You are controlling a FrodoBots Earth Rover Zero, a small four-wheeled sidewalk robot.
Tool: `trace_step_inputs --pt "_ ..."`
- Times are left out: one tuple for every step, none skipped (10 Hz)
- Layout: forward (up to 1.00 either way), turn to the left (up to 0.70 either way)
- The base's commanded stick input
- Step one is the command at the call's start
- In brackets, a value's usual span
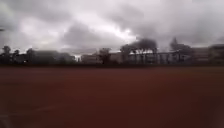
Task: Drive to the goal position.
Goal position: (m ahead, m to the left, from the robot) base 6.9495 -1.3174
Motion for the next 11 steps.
trace_step_inputs --pt "0.70 0.00" --pt "0.70 0.00" --pt "0.70 0.00" --pt "0.70 0.00" --pt "0.70 0.00" --pt "0.70 -0.08" --pt "0.70 -0.26" --pt "0.70 -0.35" --pt "0.70 -0.35" --pt "0.70 -0.35" --pt "0.70 -0.35"
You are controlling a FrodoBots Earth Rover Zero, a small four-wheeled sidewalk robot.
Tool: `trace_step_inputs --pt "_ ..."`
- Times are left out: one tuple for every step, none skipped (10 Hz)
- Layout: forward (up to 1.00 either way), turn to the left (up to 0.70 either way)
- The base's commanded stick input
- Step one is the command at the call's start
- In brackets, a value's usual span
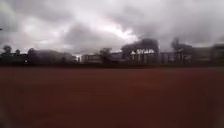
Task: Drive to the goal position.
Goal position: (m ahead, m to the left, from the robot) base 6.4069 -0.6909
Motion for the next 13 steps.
trace_step_inputs --pt "0.70 -0.35" --pt "0.70 -0.23" --pt "0.70 0.00" --pt "0.70 0.00" --pt "0.70 0.00" --pt "0.70 0.00" --pt "0.70 0.00" --pt "0.70 0.00" --pt "0.70 0.00" --pt "0.70 0.00" --pt "0.70 0.00" --pt "0.70 0.00" --pt "0.70 0.00"
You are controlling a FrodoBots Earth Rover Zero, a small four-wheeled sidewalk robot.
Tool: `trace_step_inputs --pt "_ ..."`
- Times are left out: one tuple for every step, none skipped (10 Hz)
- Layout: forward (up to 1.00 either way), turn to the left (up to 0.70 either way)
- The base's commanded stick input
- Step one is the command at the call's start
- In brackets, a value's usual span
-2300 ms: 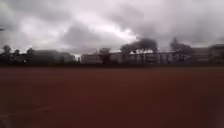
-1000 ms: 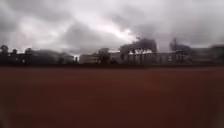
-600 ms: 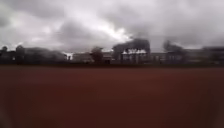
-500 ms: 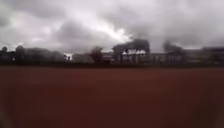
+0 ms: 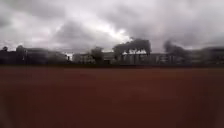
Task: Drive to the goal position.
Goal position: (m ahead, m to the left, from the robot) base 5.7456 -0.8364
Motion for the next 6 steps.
trace_step_inputs --pt "0.70 0.00" --pt "0.70 0.00" --pt "0.70 0.00" --pt "0.70 0.00" --pt "0.70 0.00" --pt "0.70 0.00"
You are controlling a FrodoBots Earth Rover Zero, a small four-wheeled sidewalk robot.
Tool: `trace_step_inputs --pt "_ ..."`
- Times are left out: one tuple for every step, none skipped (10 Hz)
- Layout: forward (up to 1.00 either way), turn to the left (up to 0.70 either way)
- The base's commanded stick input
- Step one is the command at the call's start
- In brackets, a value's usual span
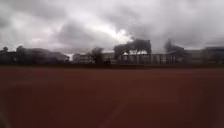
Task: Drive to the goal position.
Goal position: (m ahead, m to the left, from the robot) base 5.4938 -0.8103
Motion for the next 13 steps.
trace_step_inputs --pt "0.70 0.00" --pt "0.70 0.00" --pt "0.70 0.00" --pt "0.70 0.00" --pt "0.70 0.00" --pt "0.70 0.00" --pt "0.70 0.00" --pt "0.70 0.00" --pt "0.70 -0.05" --pt "0.70 -0.27" --pt "0.70 -0.35" --pt "0.70 -0.35" --pt "0.70 -0.35"
